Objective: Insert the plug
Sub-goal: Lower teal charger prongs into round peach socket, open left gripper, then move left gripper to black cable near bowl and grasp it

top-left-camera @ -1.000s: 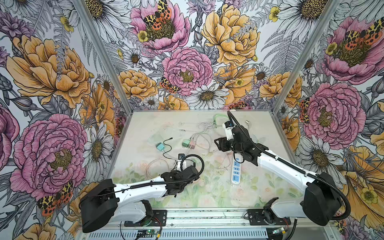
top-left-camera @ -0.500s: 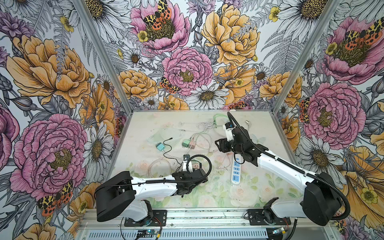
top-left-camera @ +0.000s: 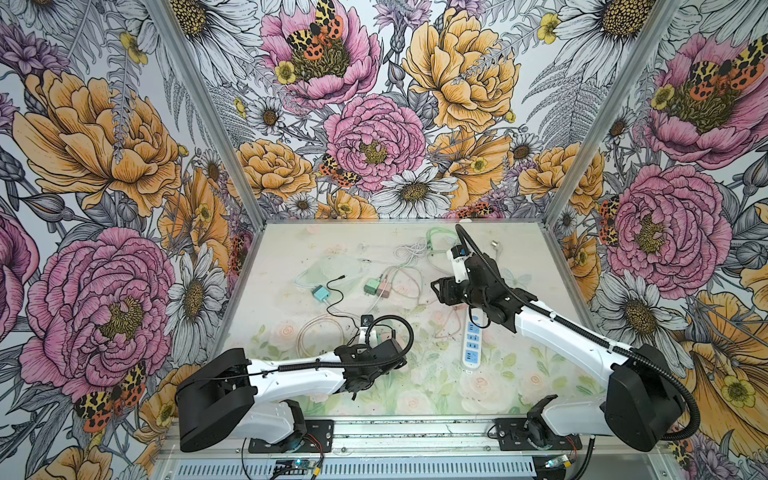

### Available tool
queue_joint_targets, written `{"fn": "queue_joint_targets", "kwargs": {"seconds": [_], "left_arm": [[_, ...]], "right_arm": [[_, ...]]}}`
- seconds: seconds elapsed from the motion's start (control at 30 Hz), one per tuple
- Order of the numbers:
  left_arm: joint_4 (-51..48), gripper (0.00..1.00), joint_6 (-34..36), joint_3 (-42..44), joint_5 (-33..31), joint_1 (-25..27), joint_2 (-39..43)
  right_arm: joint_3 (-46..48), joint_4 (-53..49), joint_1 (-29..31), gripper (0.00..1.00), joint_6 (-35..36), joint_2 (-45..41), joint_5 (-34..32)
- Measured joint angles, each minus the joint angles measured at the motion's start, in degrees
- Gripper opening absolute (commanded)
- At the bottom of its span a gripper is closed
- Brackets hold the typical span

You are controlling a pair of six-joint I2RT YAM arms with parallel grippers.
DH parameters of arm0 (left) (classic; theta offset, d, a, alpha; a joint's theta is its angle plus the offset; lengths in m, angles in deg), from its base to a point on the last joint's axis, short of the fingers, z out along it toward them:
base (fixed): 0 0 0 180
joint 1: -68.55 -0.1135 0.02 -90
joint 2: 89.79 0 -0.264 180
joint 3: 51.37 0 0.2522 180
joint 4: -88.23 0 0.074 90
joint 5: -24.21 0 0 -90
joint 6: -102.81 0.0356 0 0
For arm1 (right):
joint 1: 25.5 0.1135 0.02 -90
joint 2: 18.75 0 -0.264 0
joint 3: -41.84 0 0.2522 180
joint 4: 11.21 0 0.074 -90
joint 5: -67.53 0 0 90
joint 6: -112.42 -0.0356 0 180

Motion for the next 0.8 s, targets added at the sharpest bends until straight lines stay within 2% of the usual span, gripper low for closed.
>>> {"fn": "queue_joint_targets", "kwargs": {"seconds": [0.27, 0.43, 0.6, 0.7, 0.8], "left_arm": [[-5.1, 0.55, 4.5, -1.5, 1.9, -1.9, 6.4], [-6.9, 0.57, 8.9, -3.8, 6.3, -1.8, 7.8], [-12.8, 0.59, 12.0, -7.3, 10.8, -2.4, 14.9], [-15.8, 0.60, 13.8, -10.5, 12.9, -5.3, 20.2], [-17.2, 0.59, 15.3, -12.9, 14.7, -12.6, 24.3]], "right_arm": [[0.0, 0.0, 0.0, 0.62, 0.0, 0.0, 0.2], [0.0, 0.0, -0.1, 0.62, 0.0, 0.0, 0.2], [0.0, -0.1, -0.3, 0.63, 0.0, -0.4, 0.2], [0.0, -0.1, -0.4, 0.63, 0.0, -0.7, 0.2], [-0.1, -0.1, -0.5, 0.63, 0.0, -0.7, 0.3]]}}
